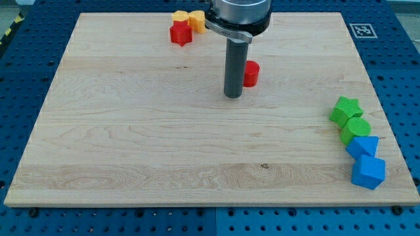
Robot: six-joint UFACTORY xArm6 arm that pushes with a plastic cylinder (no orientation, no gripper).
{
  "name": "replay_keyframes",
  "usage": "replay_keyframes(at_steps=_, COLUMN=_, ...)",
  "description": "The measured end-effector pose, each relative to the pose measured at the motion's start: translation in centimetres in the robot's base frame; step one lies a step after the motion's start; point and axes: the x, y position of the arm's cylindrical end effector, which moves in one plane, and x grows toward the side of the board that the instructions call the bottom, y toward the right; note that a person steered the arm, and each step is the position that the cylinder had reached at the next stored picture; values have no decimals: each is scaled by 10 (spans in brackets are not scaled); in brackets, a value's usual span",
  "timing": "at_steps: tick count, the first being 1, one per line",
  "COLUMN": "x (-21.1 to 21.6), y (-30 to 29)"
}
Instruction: Move the red circle closer to the group of blocks
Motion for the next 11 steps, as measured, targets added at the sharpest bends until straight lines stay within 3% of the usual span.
replay_keyframes(at_steps=2, x=-4, y=-21)
replay_keyframes(at_steps=4, x=8, y=65)
replay_keyframes(at_steps=6, x=-21, y=41)
replay_keyframes(at_steps=9, x=-32, y=34)
replay_keyframes(at_steps=11, x=-8, y=37)
